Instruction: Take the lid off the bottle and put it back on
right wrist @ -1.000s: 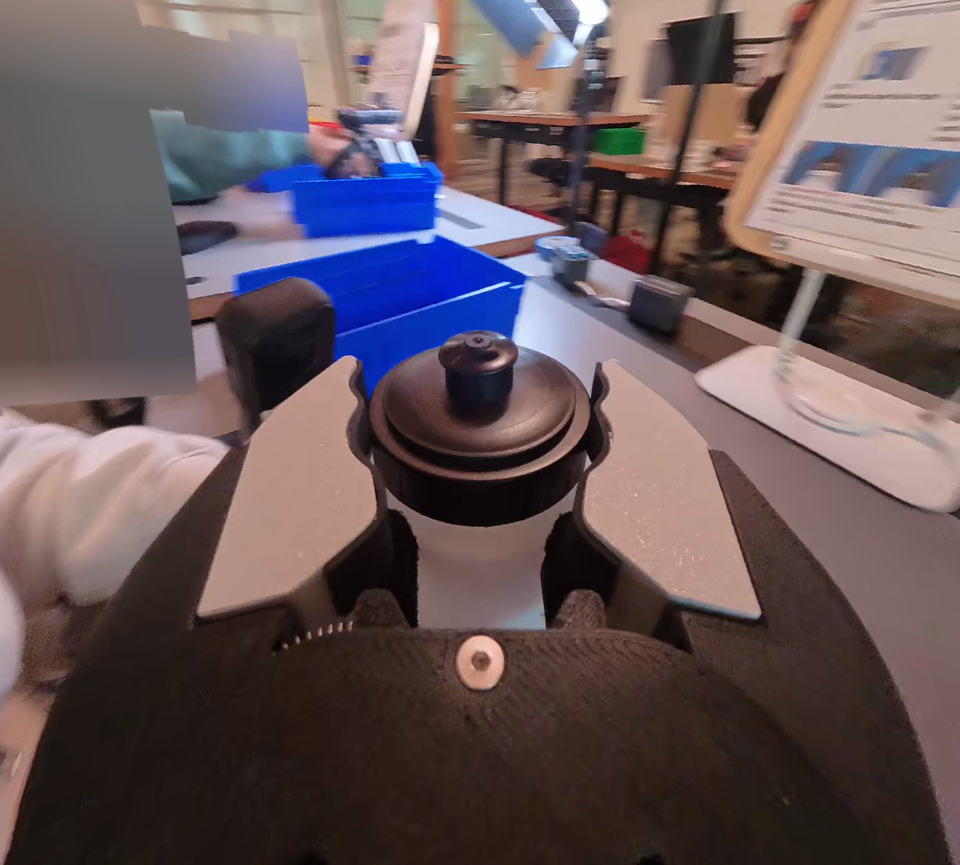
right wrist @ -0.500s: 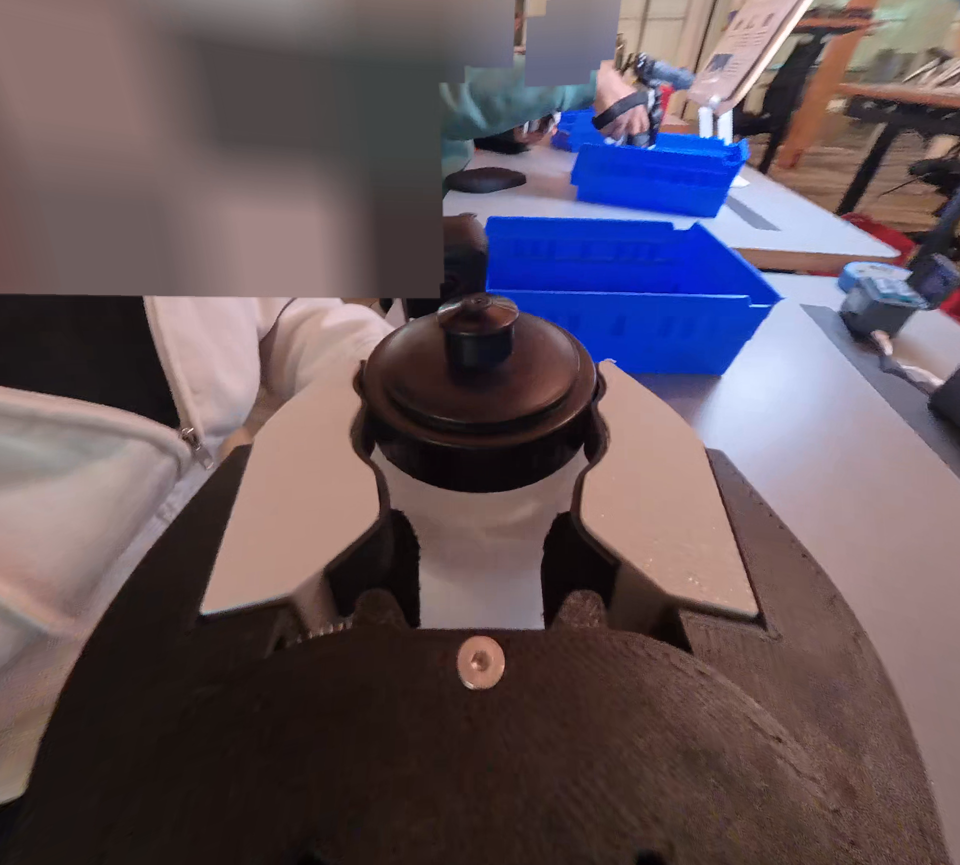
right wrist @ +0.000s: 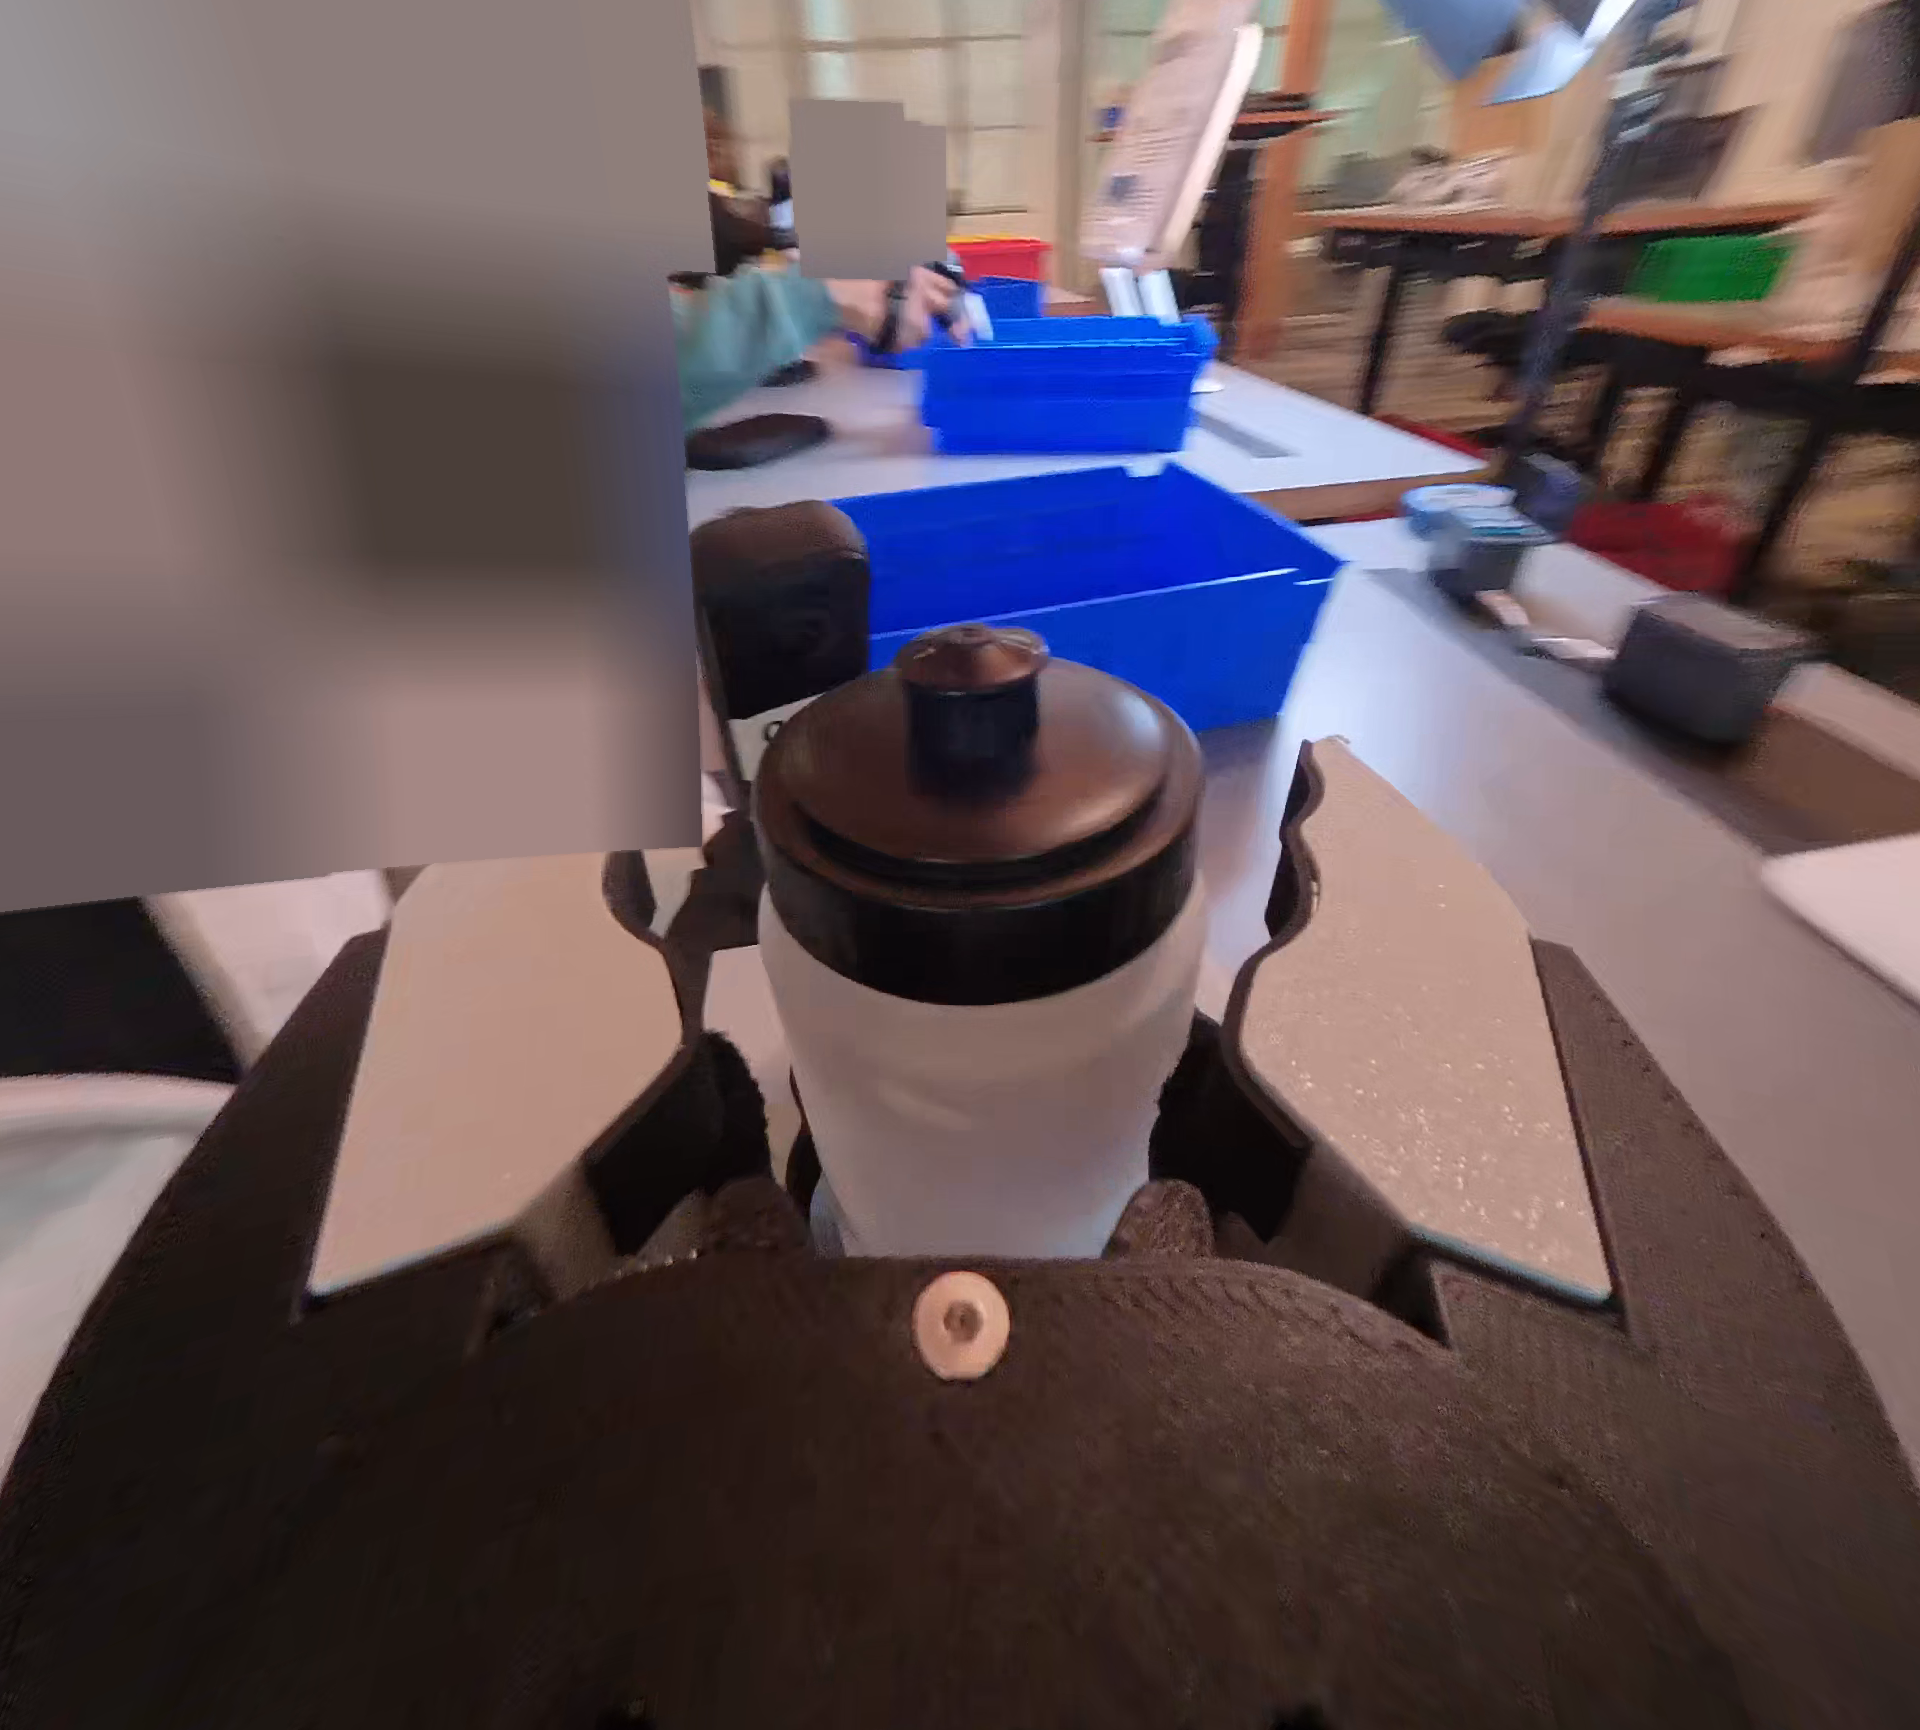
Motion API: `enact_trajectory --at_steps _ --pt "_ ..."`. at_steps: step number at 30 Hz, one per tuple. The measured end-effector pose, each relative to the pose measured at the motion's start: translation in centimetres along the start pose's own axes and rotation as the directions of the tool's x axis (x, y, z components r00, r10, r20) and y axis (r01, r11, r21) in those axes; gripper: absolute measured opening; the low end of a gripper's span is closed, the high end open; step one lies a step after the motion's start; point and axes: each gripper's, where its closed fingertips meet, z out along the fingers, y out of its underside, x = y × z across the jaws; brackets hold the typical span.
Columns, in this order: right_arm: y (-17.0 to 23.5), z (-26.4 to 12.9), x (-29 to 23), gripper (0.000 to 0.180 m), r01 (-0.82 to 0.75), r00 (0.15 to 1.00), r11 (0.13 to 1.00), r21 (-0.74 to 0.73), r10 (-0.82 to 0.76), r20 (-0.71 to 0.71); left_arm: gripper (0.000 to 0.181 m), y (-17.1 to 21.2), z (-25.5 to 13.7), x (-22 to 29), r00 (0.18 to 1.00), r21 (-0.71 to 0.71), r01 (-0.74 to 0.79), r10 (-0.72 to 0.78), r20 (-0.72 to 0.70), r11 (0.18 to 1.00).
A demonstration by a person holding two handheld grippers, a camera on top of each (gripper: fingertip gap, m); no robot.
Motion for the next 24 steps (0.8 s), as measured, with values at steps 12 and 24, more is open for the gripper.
enact_trajectory --at_steps 12,24 --pt "-0.2 -0.6 0.5 0.077 0.024 0.999 0.999 0.037 -0.025 0.025 0.102 0.0 0.0 -0.3 1.000 0.007 0.008 -0.008 0.024 1.000" --pt "-2.2 -1.7 -0.1 0.096 -0.024 0.992 0.989 0.144 0.042 -0.123 0.102 0.0 0.0 -0.3 1.000 0.009 0.007 -0.007 0.016 1.000"
